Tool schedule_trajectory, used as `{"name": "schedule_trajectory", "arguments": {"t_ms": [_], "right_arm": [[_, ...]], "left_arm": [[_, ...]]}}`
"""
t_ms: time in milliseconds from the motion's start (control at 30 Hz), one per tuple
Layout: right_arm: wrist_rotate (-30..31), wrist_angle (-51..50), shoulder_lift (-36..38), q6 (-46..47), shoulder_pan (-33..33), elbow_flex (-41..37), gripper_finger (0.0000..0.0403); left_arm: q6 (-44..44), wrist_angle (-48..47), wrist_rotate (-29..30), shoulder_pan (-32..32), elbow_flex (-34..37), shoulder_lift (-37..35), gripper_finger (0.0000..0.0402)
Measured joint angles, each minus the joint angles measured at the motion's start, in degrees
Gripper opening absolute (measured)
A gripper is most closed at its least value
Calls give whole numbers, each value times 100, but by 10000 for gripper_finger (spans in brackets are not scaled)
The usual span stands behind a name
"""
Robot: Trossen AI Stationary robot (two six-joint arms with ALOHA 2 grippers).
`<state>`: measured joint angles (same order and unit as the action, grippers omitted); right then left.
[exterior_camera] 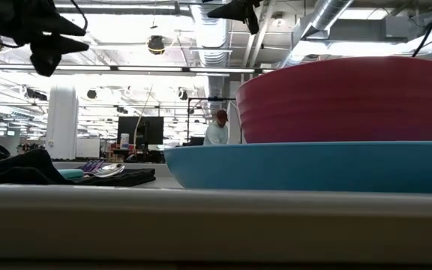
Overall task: Set up tray
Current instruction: Put the blue table knife on the black table napkin to the right of the blue spoon
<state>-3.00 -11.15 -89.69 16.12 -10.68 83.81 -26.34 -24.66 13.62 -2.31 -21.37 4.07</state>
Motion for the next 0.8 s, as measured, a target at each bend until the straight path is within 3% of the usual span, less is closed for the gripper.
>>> {"name": "schedule_trajectory", "arguments": {"t_ms": [133,233,500,800], "right_arm": [[282,-92,-190,534,4,19,152],[288,-259,-472,1023,-32,11,146],[314,-925,-1174,1296,-46,861,132],[615,-3022,-2010,1285,-430,2400,118]], "left_arm": [[1913,544,-988,0,113,1,122],[2672,1191,-1400,-4,310,-27,122],[2641,2732,-1488,-2,1273,-402,122],[2500,3656,-1463,-2,1776,-390,122]]}}
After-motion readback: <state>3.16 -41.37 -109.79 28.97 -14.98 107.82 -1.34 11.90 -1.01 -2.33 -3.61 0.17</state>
